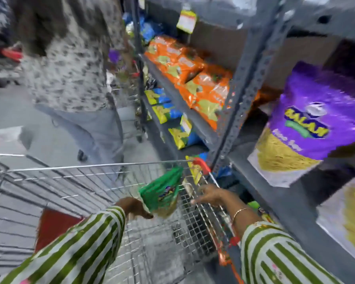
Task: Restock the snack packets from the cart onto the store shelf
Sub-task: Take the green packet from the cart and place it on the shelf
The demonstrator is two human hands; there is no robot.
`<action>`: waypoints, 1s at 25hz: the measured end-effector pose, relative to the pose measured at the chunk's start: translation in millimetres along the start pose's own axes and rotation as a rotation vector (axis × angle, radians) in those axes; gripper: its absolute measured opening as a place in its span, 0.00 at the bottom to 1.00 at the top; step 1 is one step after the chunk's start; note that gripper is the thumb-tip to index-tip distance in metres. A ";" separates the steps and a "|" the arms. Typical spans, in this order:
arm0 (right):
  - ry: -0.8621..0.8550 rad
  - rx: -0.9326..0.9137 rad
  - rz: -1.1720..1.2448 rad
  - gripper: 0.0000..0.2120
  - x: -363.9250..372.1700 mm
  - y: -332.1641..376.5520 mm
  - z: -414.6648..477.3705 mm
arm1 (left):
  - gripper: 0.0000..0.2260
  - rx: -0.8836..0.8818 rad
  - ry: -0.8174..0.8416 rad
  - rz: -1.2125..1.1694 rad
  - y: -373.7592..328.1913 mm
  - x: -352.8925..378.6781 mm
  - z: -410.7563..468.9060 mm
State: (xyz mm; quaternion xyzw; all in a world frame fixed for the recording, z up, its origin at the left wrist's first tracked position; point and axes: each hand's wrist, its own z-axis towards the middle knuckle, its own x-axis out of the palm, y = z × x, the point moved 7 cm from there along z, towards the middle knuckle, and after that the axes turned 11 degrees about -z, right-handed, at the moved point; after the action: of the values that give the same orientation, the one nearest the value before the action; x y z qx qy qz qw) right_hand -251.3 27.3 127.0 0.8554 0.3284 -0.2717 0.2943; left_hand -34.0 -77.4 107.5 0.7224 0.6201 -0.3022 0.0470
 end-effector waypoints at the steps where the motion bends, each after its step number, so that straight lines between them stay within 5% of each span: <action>1: -0.009 -0.005 0.013 0.32 12.7 3.6 19.1 | 0.31 -0.024 -0.011 0.054 10.9 4.3 10.3; 6: 0.032 -0.002 0.081 0.40 65.1 -3.8 116.1 | 0.36 0.074 -0.002 -0.380 24.3 42.0 86.8; 10: -0.021 -0.051 0.050 0.43 80.0 -12.7 178.7 | 0.35 0.168 -0.224 -0.738 31.1 52.1 136.3; 15: 0.002 -0.117 0.166 0.34 79.9 3.2 198.7 | 0.23 0.251 -0.406 -0.996 27.7 55.7 162.2; 25: -0.075 -0.053 0.374 0.32 42.0 14.8 152.0 | 0.28 0.288 -0.491 -0.971 4.0 -3.9 111.3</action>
State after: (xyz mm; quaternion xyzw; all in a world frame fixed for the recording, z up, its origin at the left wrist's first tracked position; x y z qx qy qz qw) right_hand -255.2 -68.5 0.9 0.8827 0.1597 -0.2352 0.3742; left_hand -72.6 -131.0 17.6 0.2618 0.8047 -0.5301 -0.0534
